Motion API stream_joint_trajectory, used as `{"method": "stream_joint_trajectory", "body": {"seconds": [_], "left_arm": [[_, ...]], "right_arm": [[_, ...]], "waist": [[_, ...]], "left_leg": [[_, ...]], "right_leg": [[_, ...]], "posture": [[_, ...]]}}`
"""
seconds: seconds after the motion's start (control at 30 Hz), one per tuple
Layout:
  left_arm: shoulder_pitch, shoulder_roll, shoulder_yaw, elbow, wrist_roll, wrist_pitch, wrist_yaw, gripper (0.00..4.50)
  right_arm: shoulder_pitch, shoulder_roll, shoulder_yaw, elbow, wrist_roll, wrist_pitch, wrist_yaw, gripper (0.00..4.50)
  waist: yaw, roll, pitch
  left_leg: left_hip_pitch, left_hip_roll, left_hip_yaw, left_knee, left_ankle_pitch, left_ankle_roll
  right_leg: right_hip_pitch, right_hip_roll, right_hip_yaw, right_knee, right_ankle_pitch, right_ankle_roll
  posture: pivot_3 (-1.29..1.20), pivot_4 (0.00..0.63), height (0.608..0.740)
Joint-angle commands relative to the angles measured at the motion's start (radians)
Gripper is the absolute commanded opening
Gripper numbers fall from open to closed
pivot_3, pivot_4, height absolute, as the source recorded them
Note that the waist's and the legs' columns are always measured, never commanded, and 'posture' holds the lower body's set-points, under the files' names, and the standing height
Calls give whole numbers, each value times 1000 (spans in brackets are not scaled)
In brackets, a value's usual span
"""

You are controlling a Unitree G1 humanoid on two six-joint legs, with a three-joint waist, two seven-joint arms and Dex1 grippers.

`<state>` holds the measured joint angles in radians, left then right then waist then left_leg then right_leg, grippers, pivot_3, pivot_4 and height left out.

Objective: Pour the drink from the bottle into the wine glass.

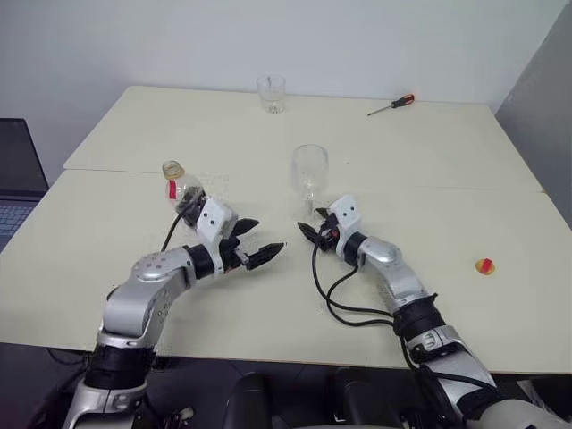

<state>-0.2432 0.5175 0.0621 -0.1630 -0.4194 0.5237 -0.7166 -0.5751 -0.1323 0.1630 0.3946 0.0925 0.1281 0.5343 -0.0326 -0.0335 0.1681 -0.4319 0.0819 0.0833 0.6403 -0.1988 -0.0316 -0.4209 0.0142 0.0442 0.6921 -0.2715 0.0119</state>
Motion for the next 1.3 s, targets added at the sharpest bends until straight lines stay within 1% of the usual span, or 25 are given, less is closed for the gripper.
{"method": "stream_joint_trajectory", "body": {"seconds": [0.03, 0.13, 0.2, 0.27, 0.3, 0.37, 0.43, 0.5, 0.57, 0.63, 0.7, 0.77, 0.9, 1.07, 1.3], "left_arm": [[39, -13, 85, -11, 1, -84, 38, 4500], [104, -13, 120, -37, -18, -77, 53, 4500], [144, -14, 139, -65, -37, -62, 63, 4500], [197, -39, 185, -80, -40, -80, 112, 4500], [217, -56, 205, -77, -15, -130, 144, 4500], [227, -104, 251, -49, 46, -231, 246, 4500], [250, -124, 272, -16, 87, -299, 288, 4500], [271, -137, 276, -2, 97, -330, 300, 4500], [273, -154, 287, 6, 102, -358, 329, 4500], [246, -154, 293, 35, 102, -371, 344, 4500], [210, -151, 296, 57, 92, -373, 354, 4500], [195, -149, 295, 65, 88, -373, 354, 4500], [179, -139, 289, 77, 86, -361, 350, 4500], [92, -92, 272, 139, 88, -327, 324, 4500], [-52, -46, 226, 282, 99, -316, 258, 4500]], "right_arm": [[39, -88, 3, -214, 28, 110, 91, 4479], [85, -221, 5, -393, 50, 218, 187, 4479], [99, -316, -13, -503, 95, 316, 255, 4479], [63, -412, -84, -594, 184, 440, 306, 4479], [36, -445, -116, -622, 225, 490, 324, 4479], [-29, -479, -174, -668, 322, 580, 345, 4479], [-113, -504, -210, -704, 406, 667, 357, 4479], [-192, -511, -221, -722, 454, 727, 350, 4479], [-285, -508, -193, -737, 457, 769, 319, 4479], [-356, -481, -148, -758, 463, 796, 298, 4479], [-386, -445, -105, -762, 467, 799, 297, 4479], [-391, -430, -87, -761, 466, 798, 297, 4479], [-381, -439, -62, -763, 459, 790, 305, 4479], [-375, -450, -30, -778, 464, 800, 311, 4479], [-381, -457, -20, -790, 466, 808, 306, 4479]], "waist": [[1, 0, 0], [1, 0, 0], [2, 0, 0], [2, -1, 1], [1, 0, 1], [-1, 0, 1], [-2, -1, 1], [-2, -1, 0], [0, -1, 0], [1, -1, 0], [1, -2, 0], [2, -3, -1], [3, -3, -1], [4, -4, 0], [3, -4, 0]], "left_leg": [[0, 0, 0, 0, 0, 0], [0, 0, 0, 0, 0, 0], [0, -1, 0, 0, 0, 0], [0, 0, 0, 0, 0, 0], [0, 0, 0, 0, 0, 0], [0, 0, 0, 0, 0, 0], [0, 1, -1, 0, 0, 0], [0, 1, -2, -1, 0, 0], [0, 2, -1, -1, 0, 0], [0, 2, 0, -2, 0, 0], [0, 2, -1, -2, 0, 0], [0, 2, -1, -2, 0, 0], [-1, 0, 0, -2, 0, 0], [-1, 0, 0, -1, 0, 0], [-1, 1, 0, -1, 0, 0]], "right_leg": [[0, 0, 0, 0, 0, 0], [0, -1, 1, -1, 0, 0], [0, -2, 0, -2, 0, 0], [0, -2, 0, -2, -1, 2], [0, -2, 0, -2, -1, 2], [0, -2, 1, -2, -1, 2], [0, -2, 1, -2, -1, 2], [0, -1, 0, -2, -2, 0], [1, 0, 0, -2, -3, -3], [0, -1, 0, -2, -3, -5], [0, -1, 0, -2, -3, -5], [0, 0, -1, -2, -3, -5], [0, -1, -1, -3, -3, -5], [0, -1, -3, -3, -2, -4], [0, 0, -3, -2, -2, -4]], "posture": [[0, 150, 740], [0, 150, 740], [0, 150, 740], [0, 150, 740], [0, 150, 740], [0, 150, 740], [0, 150, 740], [0, 150, 740], [0, 150, 740], [0, 150, 740], [0, 150, 740], [0, 150, 740], [0, 150, 740], [0, 150, 740], [0, 150, 740]]}}
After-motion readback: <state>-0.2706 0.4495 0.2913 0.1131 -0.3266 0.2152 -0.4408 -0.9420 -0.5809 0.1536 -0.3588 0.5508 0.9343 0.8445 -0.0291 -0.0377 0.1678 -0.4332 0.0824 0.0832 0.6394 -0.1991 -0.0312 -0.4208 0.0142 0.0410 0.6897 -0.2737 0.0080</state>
